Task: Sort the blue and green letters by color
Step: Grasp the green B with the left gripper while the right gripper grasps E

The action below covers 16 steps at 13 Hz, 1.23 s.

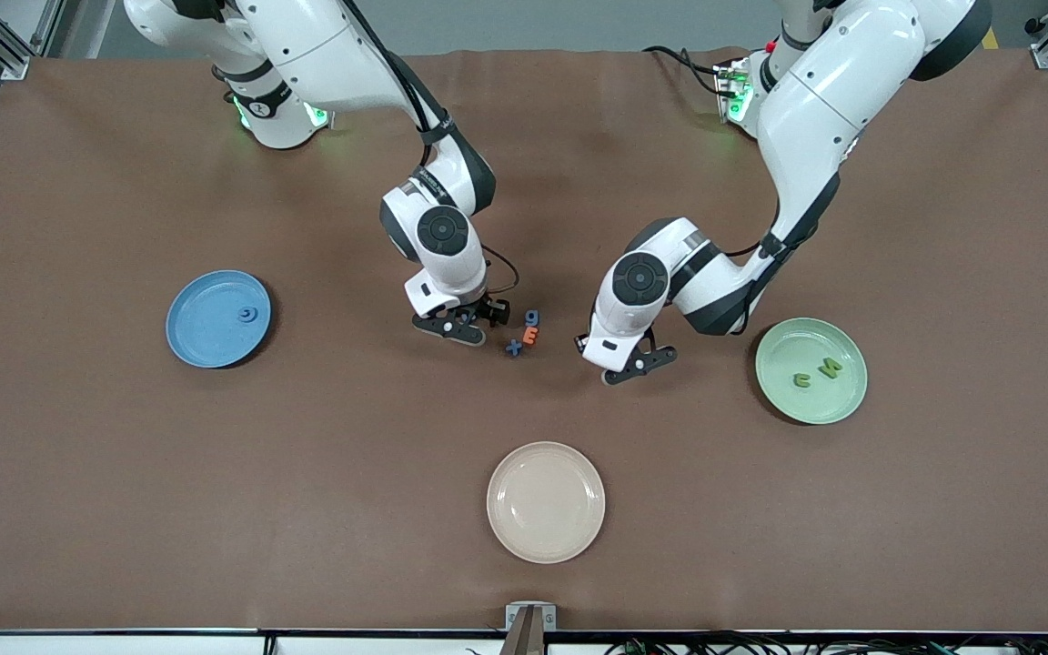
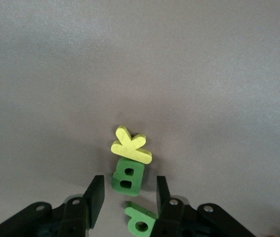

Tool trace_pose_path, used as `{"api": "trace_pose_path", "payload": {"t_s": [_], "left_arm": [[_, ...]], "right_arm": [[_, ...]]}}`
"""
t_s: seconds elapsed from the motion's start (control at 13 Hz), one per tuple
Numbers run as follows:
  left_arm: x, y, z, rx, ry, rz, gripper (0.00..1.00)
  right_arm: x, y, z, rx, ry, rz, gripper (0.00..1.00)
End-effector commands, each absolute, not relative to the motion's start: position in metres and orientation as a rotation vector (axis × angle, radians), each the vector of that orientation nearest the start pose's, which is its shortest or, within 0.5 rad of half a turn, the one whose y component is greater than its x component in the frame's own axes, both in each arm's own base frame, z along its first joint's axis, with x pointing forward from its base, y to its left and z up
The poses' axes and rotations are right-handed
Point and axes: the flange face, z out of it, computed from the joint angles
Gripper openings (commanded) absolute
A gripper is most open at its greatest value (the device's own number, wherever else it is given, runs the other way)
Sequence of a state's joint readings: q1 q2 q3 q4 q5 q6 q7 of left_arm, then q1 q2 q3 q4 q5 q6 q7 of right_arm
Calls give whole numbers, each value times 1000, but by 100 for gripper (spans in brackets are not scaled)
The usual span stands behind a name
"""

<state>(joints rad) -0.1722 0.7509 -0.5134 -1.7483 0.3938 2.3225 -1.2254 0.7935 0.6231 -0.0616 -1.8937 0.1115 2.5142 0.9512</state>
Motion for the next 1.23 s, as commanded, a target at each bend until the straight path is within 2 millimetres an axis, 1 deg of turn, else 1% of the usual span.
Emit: {"api": "trace_pose_path", "payload": {"t_s": [0.0, 0.08, 0.15, 0.23, 0.31, 0.38, 0.46, 0.61, 0.69, 0.77, 0.84, 0.92, 1.0, 1.07, 1.15], "left_arm": [[532, -394, 175, -3084, -587, 127, 50], [533, -393, 175, -3083, -588, 125, 45], [532, -393, 175, -3081, -582, 126, 36], [532, -392, 175, -3081, -584, 126, 23], [533, -391, 177, -3079, -582, 122, 11], [534, -388, 181, -3075, -581, 115, 3], [541, -382, 188, -3072, -593, 102, 1], [548, -377, 224, -3052, -589, 52, 1], [559, -364, 250, -3042, -610, 4, 0], [574, -341, 265, -3046, -652, -15, 0], [580, -331, 279, -3065, -651, -30, 0], [591, -311, 286, -3062, -676, -43, 0], [598, -293, 291, -3059, -669, -53, 0], [603, -269, 286, -3049, -630, -29, 0], [609, -238, 284, -3038, -585, -7, 0]], "right_arm": [[461, 417, 157, -3119, 480, 58, 55], [461, 417, 157, -3120, 481, 60, 49], [461, 417, 157, -3120, 481, 60, 41], [461, 417, 157, -3120, 481, 60, 33], [462, 417, 157, -3119, 483, 60, 21], [462, 417, 157, -3119, 483, 60, 10], [462, 417, 157, -3119, 485, 60, 3], [463, 416, 157, -3119, 485, 60, 0], [463, 416, 158, -3119, 483, 60, 0], [464, 415, 161, -3120, 483, 63, 0], [465, 412, 163, -3139, 484, 93, 0], [468, 409, 176, -3146, 471, 111, 0], [475, 399, 191, -3158, 447, 133, 0], [482, 385, 207, -3179, 414, 180, 0], [491, 370, 222, -3188, 381, 216, 0]]}}
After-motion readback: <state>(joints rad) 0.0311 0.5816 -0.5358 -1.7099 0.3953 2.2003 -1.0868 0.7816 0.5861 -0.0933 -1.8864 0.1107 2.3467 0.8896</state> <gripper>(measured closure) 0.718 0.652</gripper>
